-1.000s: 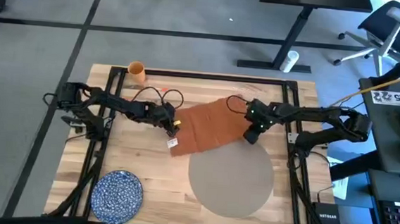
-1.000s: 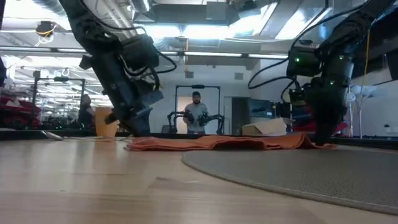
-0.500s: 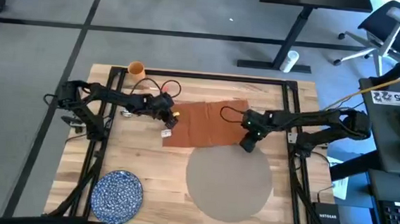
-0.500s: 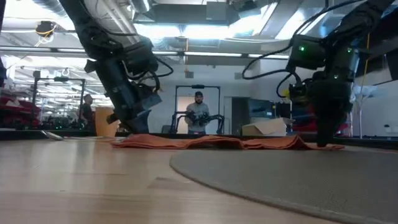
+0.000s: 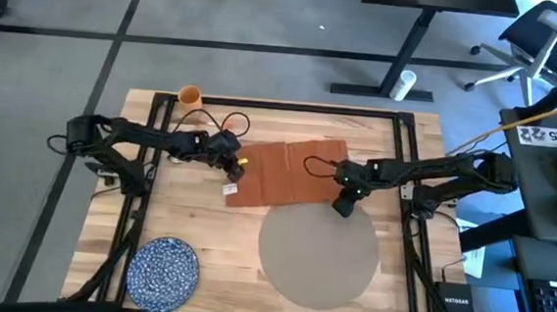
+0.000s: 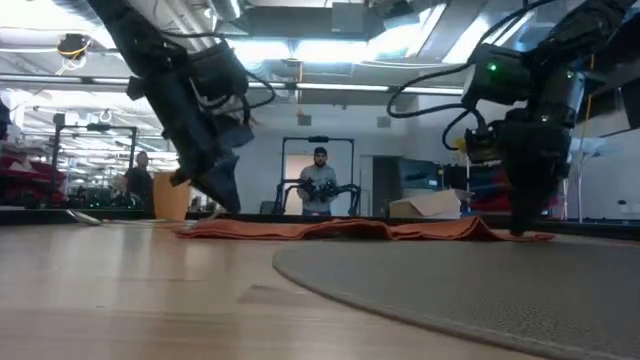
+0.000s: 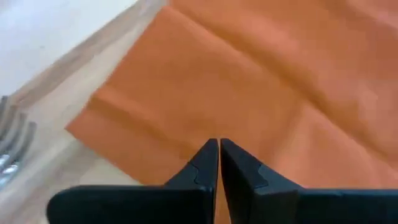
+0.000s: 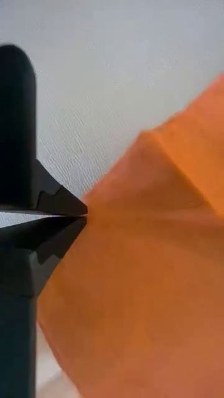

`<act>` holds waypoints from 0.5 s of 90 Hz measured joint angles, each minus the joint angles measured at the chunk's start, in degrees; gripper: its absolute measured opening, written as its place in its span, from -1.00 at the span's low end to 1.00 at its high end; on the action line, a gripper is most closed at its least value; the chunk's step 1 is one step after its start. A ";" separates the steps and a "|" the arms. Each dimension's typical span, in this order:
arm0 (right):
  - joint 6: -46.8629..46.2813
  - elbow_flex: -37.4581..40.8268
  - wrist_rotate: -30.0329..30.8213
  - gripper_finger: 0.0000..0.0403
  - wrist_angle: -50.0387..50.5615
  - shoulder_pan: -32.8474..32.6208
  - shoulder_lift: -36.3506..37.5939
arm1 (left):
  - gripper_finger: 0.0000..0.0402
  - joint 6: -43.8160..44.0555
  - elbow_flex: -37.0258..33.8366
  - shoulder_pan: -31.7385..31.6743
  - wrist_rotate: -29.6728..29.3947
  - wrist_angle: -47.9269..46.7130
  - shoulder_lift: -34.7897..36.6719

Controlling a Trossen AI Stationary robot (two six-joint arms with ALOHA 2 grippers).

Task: Set table place
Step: Fold the orange napkin

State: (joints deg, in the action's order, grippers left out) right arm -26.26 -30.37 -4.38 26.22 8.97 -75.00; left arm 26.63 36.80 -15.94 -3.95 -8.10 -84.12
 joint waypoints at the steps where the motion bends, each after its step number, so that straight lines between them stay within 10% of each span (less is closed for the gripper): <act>1: 0.23 0.00 0.38 -1.00 -0.01 0.00 0.00 | -1.00 0.26 0.00 0.38 0.01 0.04 0.01; 45: 3.34 0.00 14.70 -1.00 -4.49 1.64 0.00 | -1.00 11.67 0.18 11.55 -2.52 1.71 -5.37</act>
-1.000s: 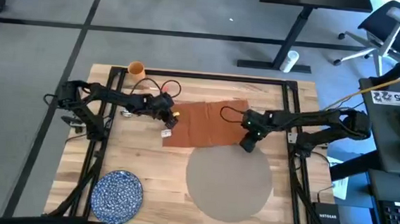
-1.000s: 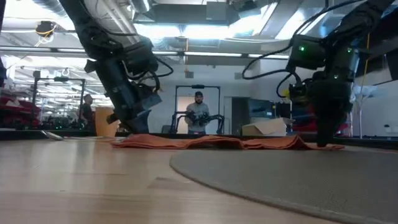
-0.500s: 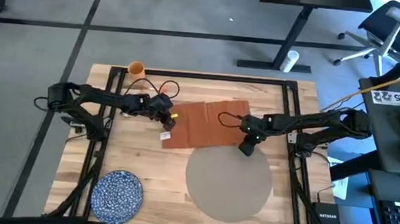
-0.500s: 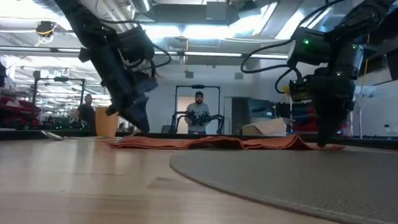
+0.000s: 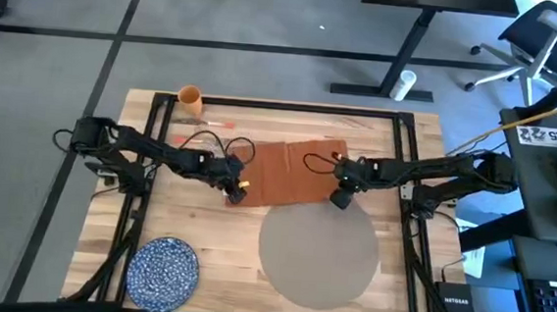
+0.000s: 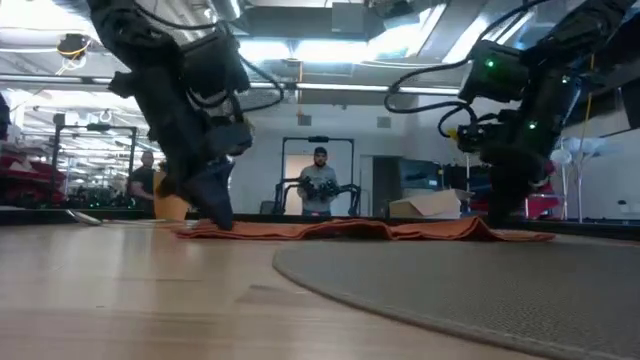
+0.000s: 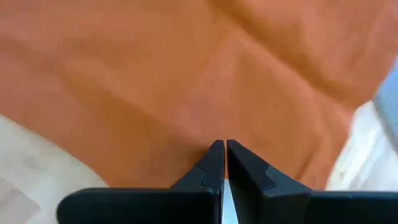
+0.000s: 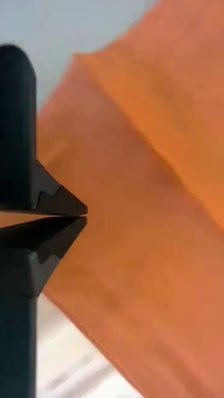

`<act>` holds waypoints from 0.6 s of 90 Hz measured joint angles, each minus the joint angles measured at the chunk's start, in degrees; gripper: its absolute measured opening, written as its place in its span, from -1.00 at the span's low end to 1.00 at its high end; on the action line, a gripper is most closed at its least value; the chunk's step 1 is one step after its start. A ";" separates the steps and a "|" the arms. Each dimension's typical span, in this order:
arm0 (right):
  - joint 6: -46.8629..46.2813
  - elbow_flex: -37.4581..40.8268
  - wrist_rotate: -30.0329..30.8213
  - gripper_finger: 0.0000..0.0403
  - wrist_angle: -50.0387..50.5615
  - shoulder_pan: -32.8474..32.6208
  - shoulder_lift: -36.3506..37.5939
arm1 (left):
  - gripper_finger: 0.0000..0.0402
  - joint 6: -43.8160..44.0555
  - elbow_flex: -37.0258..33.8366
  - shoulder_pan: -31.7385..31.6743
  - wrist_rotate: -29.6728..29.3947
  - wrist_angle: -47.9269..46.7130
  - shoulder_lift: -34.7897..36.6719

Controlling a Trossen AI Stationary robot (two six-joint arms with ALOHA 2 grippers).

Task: Set table place
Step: Fold the orange napkin

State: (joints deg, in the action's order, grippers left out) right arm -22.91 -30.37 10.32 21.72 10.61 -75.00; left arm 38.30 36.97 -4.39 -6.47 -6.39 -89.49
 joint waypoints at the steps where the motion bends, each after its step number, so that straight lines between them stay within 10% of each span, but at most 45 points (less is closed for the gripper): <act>1: 0.19 0.00 0.31 -1.00 -0.18 0.25 0.00 | -1.00 0.12 0.06 0.15 0.01 0.07 -0.18; 54: 4.49 8.51 2.53 -1.00 -9.42 11.56 0.09 | -1.00 3.28 0.15 5.26 0.14 -0.72 -1.92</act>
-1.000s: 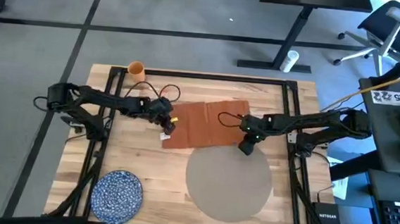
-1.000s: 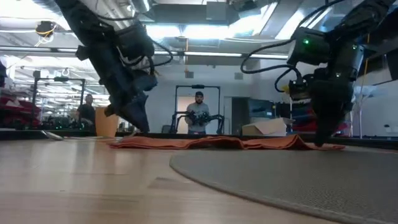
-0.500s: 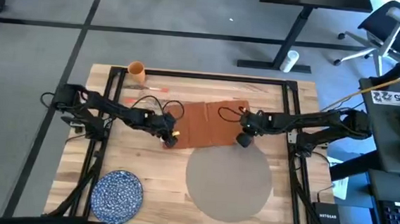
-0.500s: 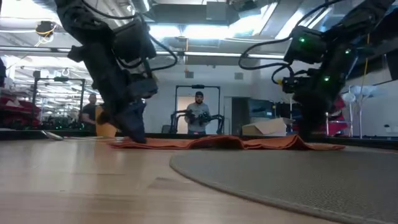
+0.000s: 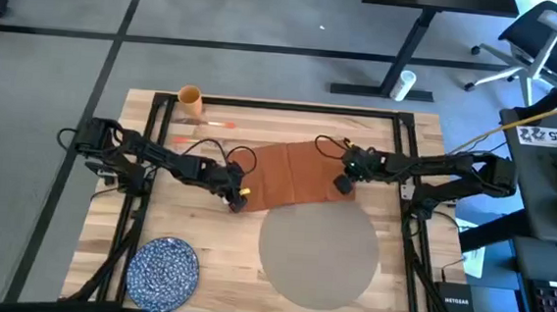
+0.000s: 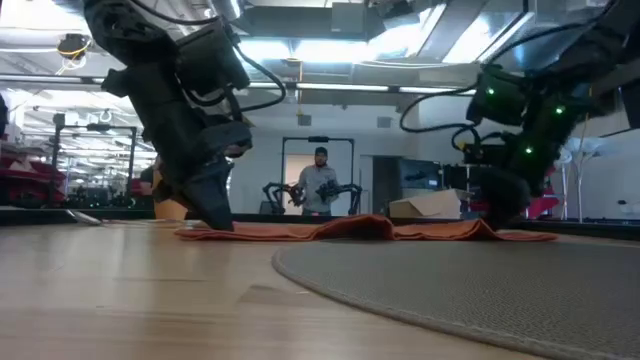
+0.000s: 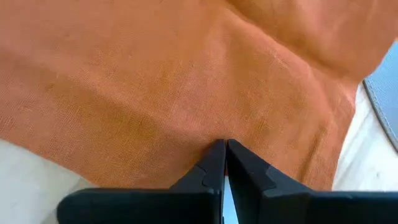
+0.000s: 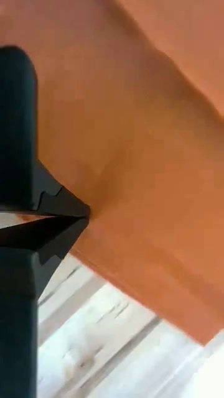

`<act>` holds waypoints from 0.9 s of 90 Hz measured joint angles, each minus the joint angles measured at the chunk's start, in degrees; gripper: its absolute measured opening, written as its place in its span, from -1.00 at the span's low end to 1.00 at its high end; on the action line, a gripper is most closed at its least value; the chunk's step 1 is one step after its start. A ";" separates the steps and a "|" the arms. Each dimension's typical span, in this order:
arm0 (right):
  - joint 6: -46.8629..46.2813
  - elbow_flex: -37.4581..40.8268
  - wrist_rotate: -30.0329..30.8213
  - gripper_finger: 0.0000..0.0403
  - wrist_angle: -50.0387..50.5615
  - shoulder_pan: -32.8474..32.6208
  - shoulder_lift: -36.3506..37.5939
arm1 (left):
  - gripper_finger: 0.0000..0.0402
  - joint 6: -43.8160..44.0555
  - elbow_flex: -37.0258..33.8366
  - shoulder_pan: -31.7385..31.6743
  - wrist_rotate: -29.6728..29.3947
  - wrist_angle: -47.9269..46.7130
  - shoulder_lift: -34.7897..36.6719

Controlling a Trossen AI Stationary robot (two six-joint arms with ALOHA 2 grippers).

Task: Set table place
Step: Fold the orange napkin

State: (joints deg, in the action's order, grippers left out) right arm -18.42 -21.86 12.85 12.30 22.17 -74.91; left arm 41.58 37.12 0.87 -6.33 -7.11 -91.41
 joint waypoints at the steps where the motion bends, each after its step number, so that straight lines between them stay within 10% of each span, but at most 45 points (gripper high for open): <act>1: -0.27 0.11 0.03 -1.00 -0.03 0.09 0.01 | -1.00 0.00 0.00 0.06 0.01 -0.14 0.00; 81: -8.78 0.13 -4.95 -1.00 2.38 0.73 3.72 | -1.00 -8.74 -0.28 -3.59 -0.21 -15.19 6.73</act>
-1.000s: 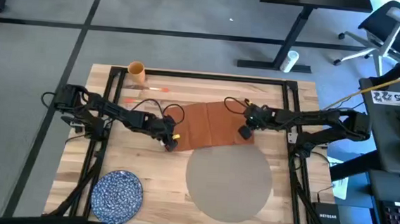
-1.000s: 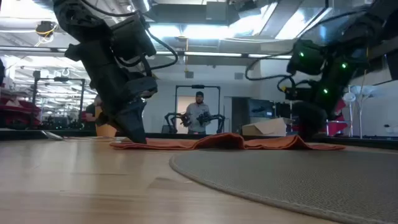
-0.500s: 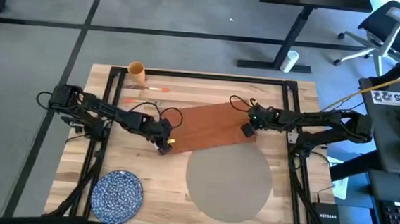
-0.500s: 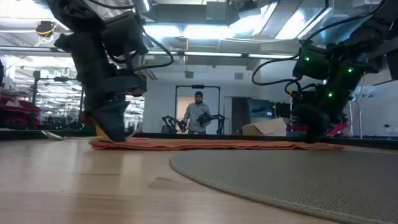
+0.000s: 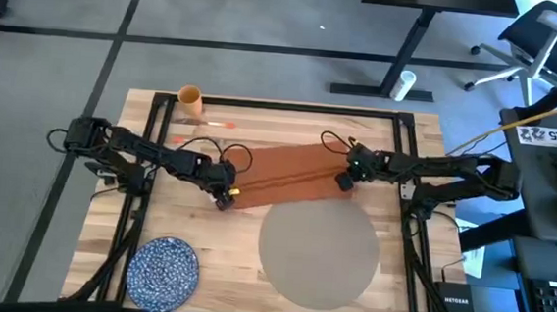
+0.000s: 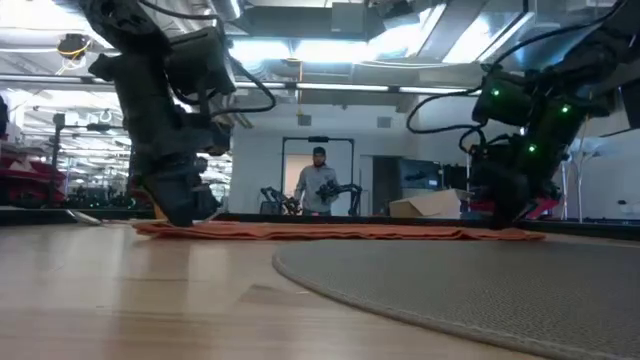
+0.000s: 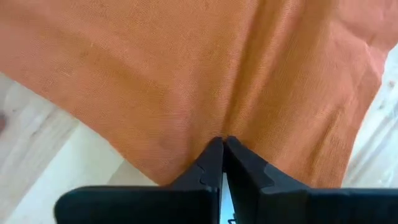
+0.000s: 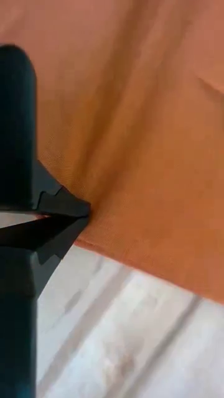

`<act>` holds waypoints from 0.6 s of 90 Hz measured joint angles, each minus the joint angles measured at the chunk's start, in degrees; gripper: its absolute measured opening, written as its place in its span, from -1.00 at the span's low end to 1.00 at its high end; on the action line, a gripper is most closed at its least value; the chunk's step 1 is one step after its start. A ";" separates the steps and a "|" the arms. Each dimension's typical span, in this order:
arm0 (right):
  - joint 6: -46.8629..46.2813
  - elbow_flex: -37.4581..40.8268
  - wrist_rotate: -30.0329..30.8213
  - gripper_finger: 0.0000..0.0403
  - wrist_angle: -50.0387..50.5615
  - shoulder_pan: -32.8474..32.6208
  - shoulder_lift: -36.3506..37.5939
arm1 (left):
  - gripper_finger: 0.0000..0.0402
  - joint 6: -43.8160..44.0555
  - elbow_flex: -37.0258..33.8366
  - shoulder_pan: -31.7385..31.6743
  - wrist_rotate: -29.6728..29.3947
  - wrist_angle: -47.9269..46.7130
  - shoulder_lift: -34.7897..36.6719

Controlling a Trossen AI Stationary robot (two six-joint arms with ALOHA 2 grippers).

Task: Set table place
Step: Fold the orange napkin

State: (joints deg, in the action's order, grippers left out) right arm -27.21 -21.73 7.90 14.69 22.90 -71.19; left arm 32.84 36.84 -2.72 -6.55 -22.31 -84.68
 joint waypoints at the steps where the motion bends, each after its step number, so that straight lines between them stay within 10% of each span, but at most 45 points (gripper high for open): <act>1: 0.00 -0.06 -0.07 -1.00 0.20 -0.03 0.29 | -1.00 -0.09 0.00 -0.11 0.00 0.00 0.08; 54: 16.12 -3.33 -17.74 -1.00 -3.71 0.00 6.15 | -1.00 -11.56 4.31 -6.27 0.27 1.56 5.47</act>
State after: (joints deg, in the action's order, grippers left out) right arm -11.08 -25.06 -9.84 10.98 22.90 -65.04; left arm 21.28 41.15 -8.99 -6.28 -20.75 -79.22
